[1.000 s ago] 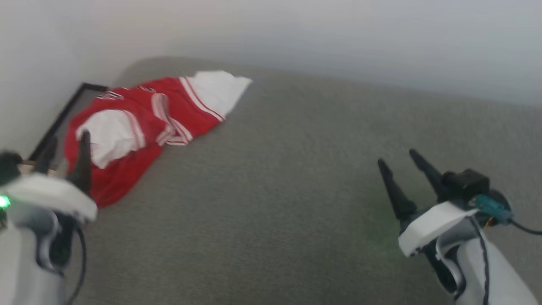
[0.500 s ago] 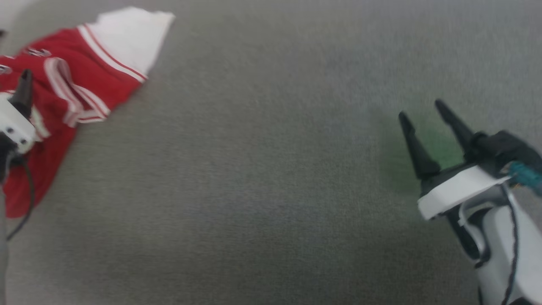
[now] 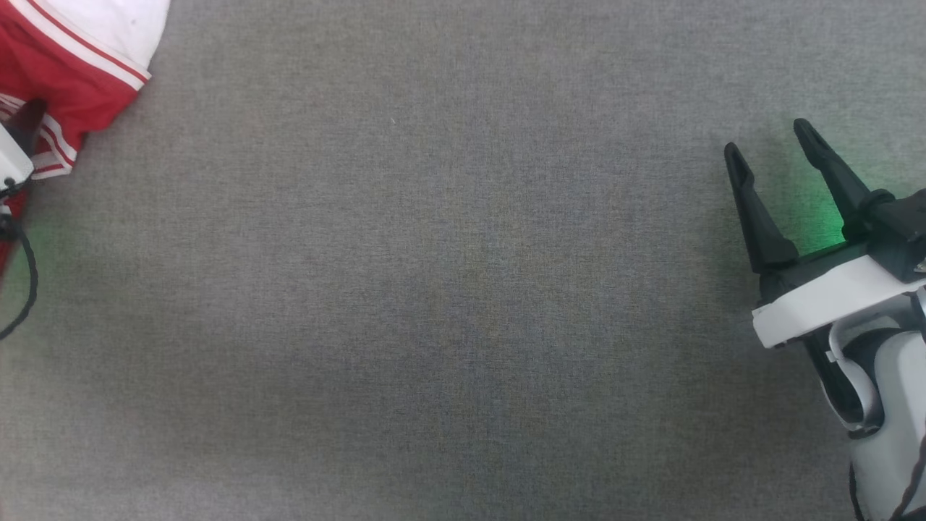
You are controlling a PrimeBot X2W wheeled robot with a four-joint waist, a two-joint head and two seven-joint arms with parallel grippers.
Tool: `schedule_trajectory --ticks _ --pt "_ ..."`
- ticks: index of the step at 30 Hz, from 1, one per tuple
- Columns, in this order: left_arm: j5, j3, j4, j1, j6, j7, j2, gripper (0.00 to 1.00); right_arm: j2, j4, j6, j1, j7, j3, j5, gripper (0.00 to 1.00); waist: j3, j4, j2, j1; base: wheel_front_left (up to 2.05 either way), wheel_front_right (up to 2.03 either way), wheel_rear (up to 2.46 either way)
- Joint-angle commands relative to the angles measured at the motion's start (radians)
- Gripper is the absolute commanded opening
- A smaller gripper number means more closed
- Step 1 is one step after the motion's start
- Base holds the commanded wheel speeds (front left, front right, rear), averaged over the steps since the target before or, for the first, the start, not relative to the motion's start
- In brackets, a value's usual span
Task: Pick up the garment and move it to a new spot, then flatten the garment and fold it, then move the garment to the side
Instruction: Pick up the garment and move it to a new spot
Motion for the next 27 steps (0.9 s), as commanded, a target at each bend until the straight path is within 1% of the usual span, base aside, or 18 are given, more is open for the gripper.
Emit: schedule_trajectory --ticks 1,2,5,6,7,14,16,18,23,27 --pt "0.011 -0.027 0.062 0.06 0.004 0.04 -0.067 1.0 -0.002 -0.012 0.0 0.003 0.002 -0.003 -0.006 1.0 0.005 0.0 -0.0001 0.0 0.0 0.0 0.0" --pt "0.01 -0.03 0.08 0.058 0.008 0.044 -0.075 1.0 -0.002 -0.015 0.0 0.004 0.007 -0.005 -0.007 1.0 0.006 0.0 -0.0001 0.0 0.0 0.0 0.0" --pt "0.016 -0.042 0.111 0.05 0.002 0.038 -0.091 1.0 0.002 -0.024 0.0 0.005 0.013 -0.011 -0.013 1.0 0.007 0.002 -0.0001 0.0 0.0 0.0 0.0" --pt "0.02 -0.047 0.115 0.048 -0.003 0.028 -0.094 0.31 0.003 -0.026 0.0 0.005 0.014 -0.013 -0.013 1.0 0.006 0.002 -0.0001 0.0 0.0 0.0 0.0" --pt "0.021 -0.049 0.118 0.045 -0.003 0.02 -0.09 0.0 0.005 -0.027 0.0 0.005 0.014 -0.014 -0.016 1.0 0.003 0.004 -0.0001 0.0 0.0 0.0 0.0" --pt "0.048 -0.067 0.064 -0.026 -0.024 -0.133 -0.024 0.0 0.016 0.001 0.0 0.024 -0.009 -0.032 -0.008 1.0 -0.064 0.024 -0.0001 0.0 0.0 0.0 0.0" --pt "0.072 -0.092 0.037 -0.045 -0.031 -0.173 -0.007 0.0 0.021 0.015 0.0 0.034 -0.019 -0.036 -0.005 1.0 -0.094 0.031 -0.0001 0.0 0.0 0.0 0.0" --pt "0.094 -0.124 0.013 -0.056 -0.039 -0.203 -0.002 0.0 0.029 0.034 0.0 0.043 -0.029 -0.047 -0.001 1.0 -0.129 0.042 -0.0001 0.0 0.0 0.0 0.0" --pt "0.133 -0.196 -0.07 -0.075 -0.048 -0.235 0.016 0.0 0.045 0.064 0.0 0.074 -0.048 -0.072 0.004 1.0 -0.211 0.067 -0.0001 0.0 0.0 0.0 0.0" --pt "0.143 -0.234 -0.144 -0.086 -0.049 -0.22 0.025 0.0 0.056 0.077 0.0 0.09 -0.058 -0.081 0.009 1.0 -0.257 0.081 -0.0001 0.0 0.0 0.0 0.0"
